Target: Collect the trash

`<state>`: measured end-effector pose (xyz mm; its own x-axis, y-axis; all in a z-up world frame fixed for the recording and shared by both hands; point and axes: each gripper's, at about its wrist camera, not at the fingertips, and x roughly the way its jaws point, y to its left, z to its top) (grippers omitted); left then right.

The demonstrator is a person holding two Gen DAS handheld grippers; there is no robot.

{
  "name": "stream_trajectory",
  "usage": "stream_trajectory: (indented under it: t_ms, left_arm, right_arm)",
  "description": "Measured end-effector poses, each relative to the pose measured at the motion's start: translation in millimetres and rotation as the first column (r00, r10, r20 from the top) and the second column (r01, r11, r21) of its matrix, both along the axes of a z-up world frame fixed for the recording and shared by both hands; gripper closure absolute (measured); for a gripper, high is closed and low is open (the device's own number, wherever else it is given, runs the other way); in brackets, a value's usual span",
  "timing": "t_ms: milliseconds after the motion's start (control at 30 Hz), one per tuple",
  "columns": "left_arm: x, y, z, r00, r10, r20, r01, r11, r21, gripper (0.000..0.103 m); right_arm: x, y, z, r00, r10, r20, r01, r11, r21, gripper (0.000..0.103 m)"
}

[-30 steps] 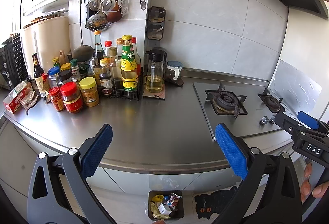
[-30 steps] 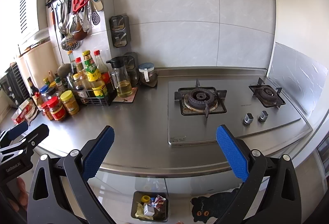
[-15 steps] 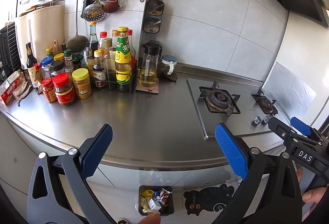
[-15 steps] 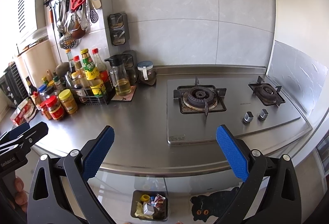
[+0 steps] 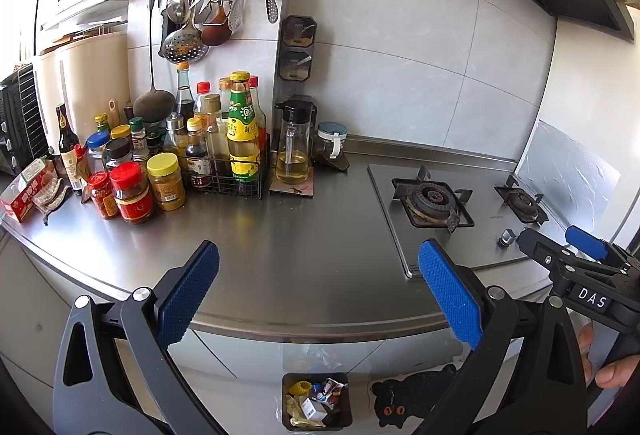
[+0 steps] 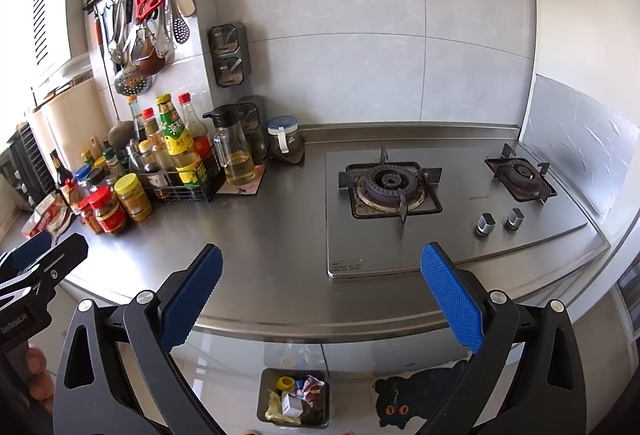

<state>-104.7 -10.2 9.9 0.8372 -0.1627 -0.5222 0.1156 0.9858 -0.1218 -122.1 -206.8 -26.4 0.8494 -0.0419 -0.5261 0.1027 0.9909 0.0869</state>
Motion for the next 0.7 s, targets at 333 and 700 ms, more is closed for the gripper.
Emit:
stream_trajectory:
  t_ms: [333, 700]
  left_arm:
    - [7.0, 3.2, -4.5, 0.997, 0.036, -0.063, -0.035, 0.999, 0.022, 0.008]
    - [8.3, 1.4, -4.5, 0.996, 0.041, -0.074, -0.038, 0.998, 0.052, 0.008]
  right_arm:
    - [-0.9, 1.7, 1.0, 1.000, 0.009, -0.001, -0.009, 1.000, 0.002, 0.003]
    - [0.9, 6.1, 0.6, 1.000, 0.023, -0.009, -0.023, 1.000, -0.004, 0.003]
